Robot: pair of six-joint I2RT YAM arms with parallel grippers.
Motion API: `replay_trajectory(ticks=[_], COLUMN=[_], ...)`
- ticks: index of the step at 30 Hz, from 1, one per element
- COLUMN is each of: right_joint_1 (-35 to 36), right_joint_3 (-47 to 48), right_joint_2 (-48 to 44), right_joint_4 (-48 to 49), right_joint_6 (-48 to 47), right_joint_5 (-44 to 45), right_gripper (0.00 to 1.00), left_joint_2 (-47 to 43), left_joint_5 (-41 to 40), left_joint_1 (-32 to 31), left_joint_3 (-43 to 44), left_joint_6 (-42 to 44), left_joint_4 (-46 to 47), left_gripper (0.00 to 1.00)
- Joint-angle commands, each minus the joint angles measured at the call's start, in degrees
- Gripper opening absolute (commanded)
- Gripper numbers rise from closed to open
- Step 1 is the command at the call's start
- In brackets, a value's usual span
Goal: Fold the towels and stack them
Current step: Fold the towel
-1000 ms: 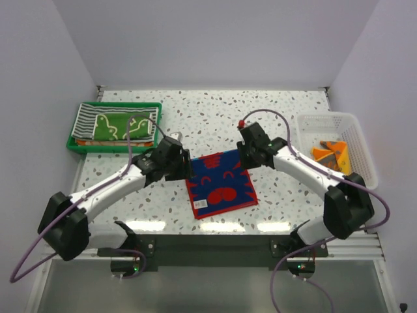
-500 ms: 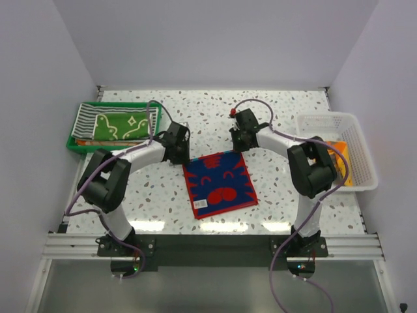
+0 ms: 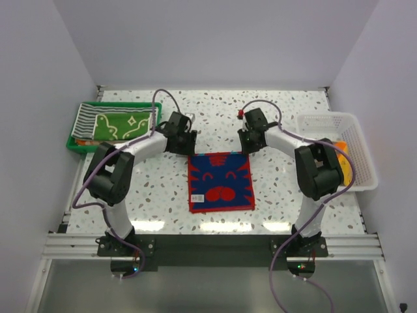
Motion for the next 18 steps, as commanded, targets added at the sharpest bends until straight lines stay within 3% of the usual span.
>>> replay_trajectory(ticks=[1, 5, 10, 13, 18], right_joint_1=[-0.62, -1.32, -1.94, -1.94, -1.94], right_joint_3=[10.44, 19.68, 27.94, 31.9, 35.33], right_joint_2=[-0.92, 3.56, 9.35, 13.04, 16.66], right_joint_4=[-10.46, -22.67, -30.16, -36.22, -38.61], right_joint_6=[-12.38, -24.61, -36.48, -40.62, -44.05], right_joint_5=[1.01, -2.24, -9.53, -12.78, -14.55], right_gripper=[0.24, 0.32, 0.43, 0.44, 0.44], left_joint_2=[-0.84, -1.46, 0.2, 2.57, 7.59], left_joint_5=[-1.19, 1.85, 10.31, 17.49, 20.86], left_joint_1=[1.01, 2.24, 3.39, 4.0, 4.0], left_joint_3=[7.16, 8.49, 8.93, 10.42, 17.08], left_joint_6=[11.27, 20.08, 32.19, 38.36, 43.55], left_joint_4=[-2.74, -4.68, -5.29, -6.95, -11.79], left_gripper=[0.61, 0.8, 0.82, 0.81, 0.79])
